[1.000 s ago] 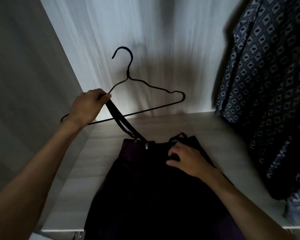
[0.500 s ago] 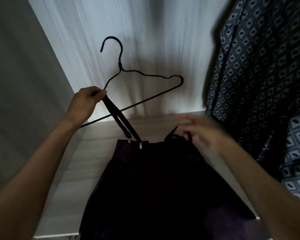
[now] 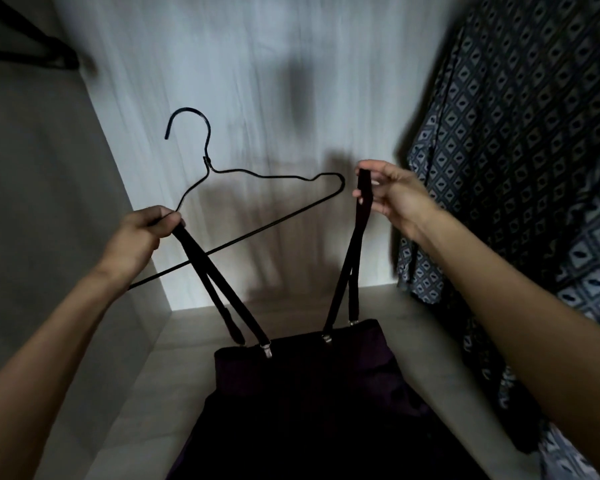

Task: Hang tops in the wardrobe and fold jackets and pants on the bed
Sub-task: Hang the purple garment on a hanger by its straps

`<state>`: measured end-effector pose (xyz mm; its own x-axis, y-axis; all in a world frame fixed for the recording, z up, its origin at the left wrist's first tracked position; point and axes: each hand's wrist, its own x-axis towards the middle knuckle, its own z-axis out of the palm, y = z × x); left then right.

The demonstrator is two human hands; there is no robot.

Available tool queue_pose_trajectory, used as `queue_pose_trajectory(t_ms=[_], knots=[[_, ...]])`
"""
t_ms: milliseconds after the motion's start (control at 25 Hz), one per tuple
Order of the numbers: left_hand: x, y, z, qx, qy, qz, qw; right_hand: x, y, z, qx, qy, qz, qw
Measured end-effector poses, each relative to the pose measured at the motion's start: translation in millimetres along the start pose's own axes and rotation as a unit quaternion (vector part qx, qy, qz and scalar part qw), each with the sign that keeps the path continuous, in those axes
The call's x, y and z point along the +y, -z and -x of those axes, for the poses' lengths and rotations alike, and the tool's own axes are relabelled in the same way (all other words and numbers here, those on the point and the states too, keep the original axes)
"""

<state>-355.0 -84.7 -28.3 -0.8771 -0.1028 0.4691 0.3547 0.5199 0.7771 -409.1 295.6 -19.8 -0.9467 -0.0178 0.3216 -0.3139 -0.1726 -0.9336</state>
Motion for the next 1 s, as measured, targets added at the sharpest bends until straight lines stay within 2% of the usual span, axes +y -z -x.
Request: queue_pose_trajectory(t_ms=[120, 400, 480, 600, 640, 720, 880, 960, 1000], knots=[[8.7, 4.3, -4.0, -0.014, -0.024, -0.004, 1.0, -4.0, -3.8, -1.7, -0.042, 0.025, 0.017, 0.999], [25.6, 15.0, -17.8, -0.063, -0.057, -0.039, 0.996, -29.5, -18.7, 3.8, -0.098, 0.113, 0.184, 0.971], [29.8, 20.9, -18.6, -0.07, -0.074, -0.057, 0.993, -33.2, -18.6, 0.7, -0.065, 0.126, 0.188, 0.972], [33.4, 31.2, -20.2, -0.057, -0.08, -0.071, 0.993, -33.6, 1.4, -7.5, 0.066, 0.134, 0.162, 0.976], [32.3, 35.3, -20.9, -0.051, -0.075, -0.069, 0.993, -32.7, 8.3, -8.0, 0.08, 0.13, 0.167, 0.974], [32.2, 40.4, -21.8, -0.056, -0.073, -0.072, 0.993, -33.8, 12.2, -2.1, 0.039, 0.107, 0.174, 0.978], [43.3, 34.7, -22.3, -0.086, -0.083, -0.063, 0.991, -45.5, -8.6, 7.4, -0.115, 0.072, 0.23, 0.964], [47.8, 32.2, -24.2, -0.089, -0.086, -0.06, 0.99, -52.3, -16.6, 6.2, -0.182, 0.053, 0.276, 0.942], [49.2, 31.6, -25.0, -0.092, -0.087, -0.056, 0.99, -55.4, -19.8, 5.5, -0.2, 0.054, 0.339, 0.918]])
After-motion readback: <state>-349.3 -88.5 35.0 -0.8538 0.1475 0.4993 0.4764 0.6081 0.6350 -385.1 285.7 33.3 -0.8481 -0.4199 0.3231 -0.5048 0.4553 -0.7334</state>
